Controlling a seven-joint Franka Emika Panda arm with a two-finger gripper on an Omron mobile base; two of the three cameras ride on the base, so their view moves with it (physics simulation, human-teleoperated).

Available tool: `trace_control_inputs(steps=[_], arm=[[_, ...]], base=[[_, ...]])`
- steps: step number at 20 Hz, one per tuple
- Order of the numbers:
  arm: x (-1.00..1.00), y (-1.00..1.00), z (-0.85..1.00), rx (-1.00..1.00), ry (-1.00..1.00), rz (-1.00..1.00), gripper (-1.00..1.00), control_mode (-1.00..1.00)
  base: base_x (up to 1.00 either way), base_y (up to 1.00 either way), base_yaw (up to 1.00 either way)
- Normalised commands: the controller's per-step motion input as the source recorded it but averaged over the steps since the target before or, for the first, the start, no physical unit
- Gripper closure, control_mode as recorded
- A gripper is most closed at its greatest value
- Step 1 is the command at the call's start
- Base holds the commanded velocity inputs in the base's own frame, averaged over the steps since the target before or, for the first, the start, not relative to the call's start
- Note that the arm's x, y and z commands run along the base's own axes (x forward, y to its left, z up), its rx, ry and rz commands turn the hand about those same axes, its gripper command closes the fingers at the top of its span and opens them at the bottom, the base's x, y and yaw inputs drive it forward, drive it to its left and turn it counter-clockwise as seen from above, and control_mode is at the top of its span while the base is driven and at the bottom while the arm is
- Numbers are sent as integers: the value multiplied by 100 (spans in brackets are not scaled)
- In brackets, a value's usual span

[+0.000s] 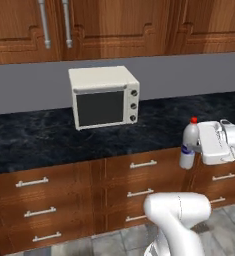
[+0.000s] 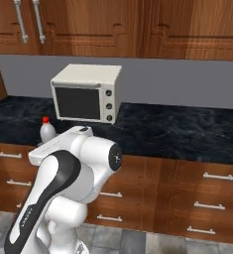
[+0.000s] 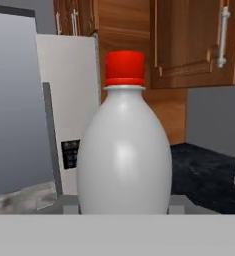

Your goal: Take the bottled waters from the counter and place them in the freezer to freeze. Close the freezer door after placing the bottles.

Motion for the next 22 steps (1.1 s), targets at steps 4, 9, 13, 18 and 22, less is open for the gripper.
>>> trace_control_inputs(steps=[4,9,13,18,22], arm=[[0,0,0,0,0,0,100,100],[0,0,0,0,0,0,100,100],[0,0,0,0,0,0,100,100],[0,0,0,0,0,0,100,100],[0,0,0,0,0,0,100,100]], base=[[-84,55,30],[-69,60,22],[-46,76,5],[-29,87,0],[-20,100,0]])
